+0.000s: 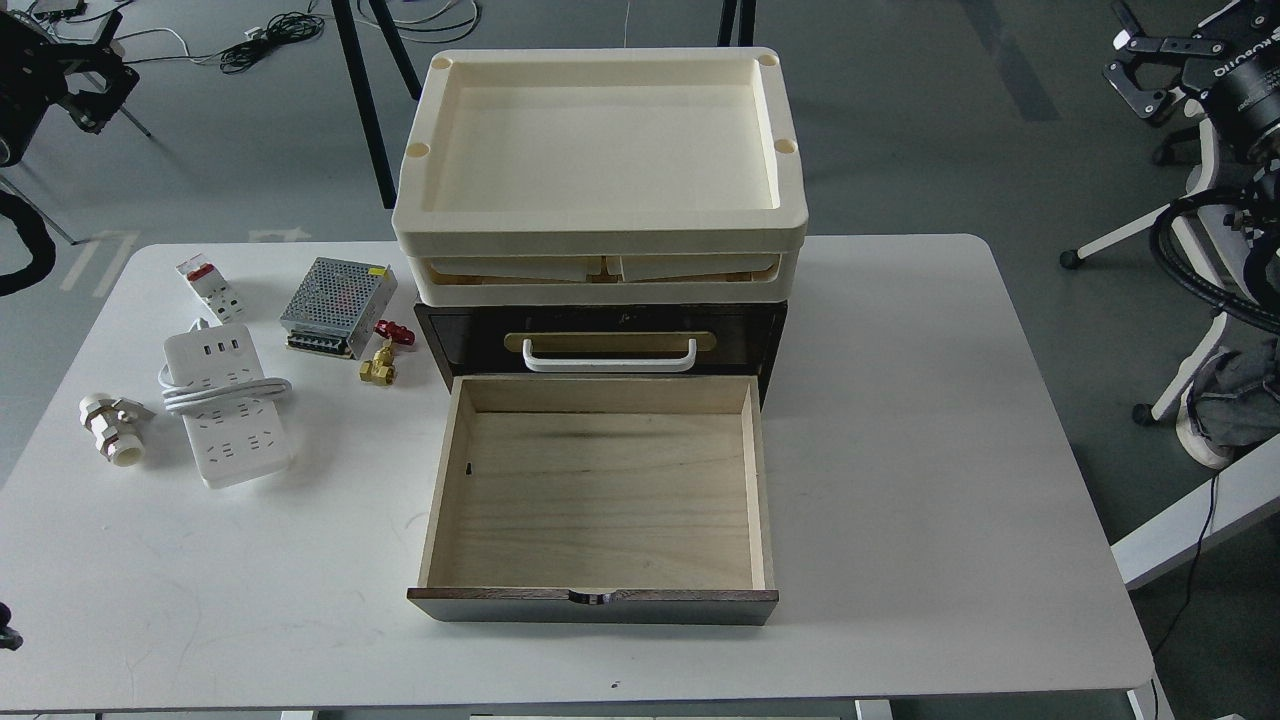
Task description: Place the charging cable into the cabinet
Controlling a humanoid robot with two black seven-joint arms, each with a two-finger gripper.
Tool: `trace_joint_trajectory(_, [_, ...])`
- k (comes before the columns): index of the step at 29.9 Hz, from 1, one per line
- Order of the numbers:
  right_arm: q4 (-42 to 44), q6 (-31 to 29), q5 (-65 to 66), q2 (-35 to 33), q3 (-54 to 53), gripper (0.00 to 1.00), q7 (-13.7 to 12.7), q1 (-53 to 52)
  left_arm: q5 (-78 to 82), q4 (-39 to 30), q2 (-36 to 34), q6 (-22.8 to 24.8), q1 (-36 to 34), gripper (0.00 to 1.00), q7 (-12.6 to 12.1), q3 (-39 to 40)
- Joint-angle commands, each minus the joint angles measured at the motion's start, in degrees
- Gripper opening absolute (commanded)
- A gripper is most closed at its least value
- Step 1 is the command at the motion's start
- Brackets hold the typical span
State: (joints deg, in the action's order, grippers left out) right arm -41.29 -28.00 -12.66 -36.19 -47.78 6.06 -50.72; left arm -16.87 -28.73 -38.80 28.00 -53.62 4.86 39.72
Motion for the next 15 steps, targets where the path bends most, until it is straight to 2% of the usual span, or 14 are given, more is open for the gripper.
trace_joint_trajectory(1, [0.0, 0.0, 0.0, 0.1, 0.0, 0.99, 0.0, 0.3, 0.0, 0.0, 0.0, 0.0, 0.1, 1.00, 2.0, 0.0])
trace_joint_trajectory(3, [0.0, 0.0, 0.0, 0.1, 0.0, 0.99, 0.0, 0.3, 0.0, 0.1, 0.0, 0.0, 0.1, 1.00, 2.7, 0.0])
trace_joint_trajectory(7, [0.0, 0.0, 0.1, 0.0, 0.0, 0.99, -0.1, 0.3, -0.2, 0.8, -0.3, 0.0, 0.1, 1.00, 2.1, 0.1])
trace_joint_trajectory(12, [0.1, 0.0, 0.1, 0.0, 0.0, 0.99, -0.1, 0.3, -3.7, 2.2, 1.5, 0.0, 0.7, 1.00, 3.0, 3.8])
trace_joint_trajectory(13, [0.1, 0.0, 0.1, 0.0, 0.1, 0.99, -0.1, 0.3, -4.7, 2.2, 2.7, 0.0, 1.1, 1.00, 3.6, 4.4])
trace_joint_trajectory(15, [0.1, 0.0, 0.1, 0.0, 0.1, 0.99, -0.2, 0.3, -5.5, 2.2, 4.3, 0.0, 1.6, 1.00, 6.1, 5.9])
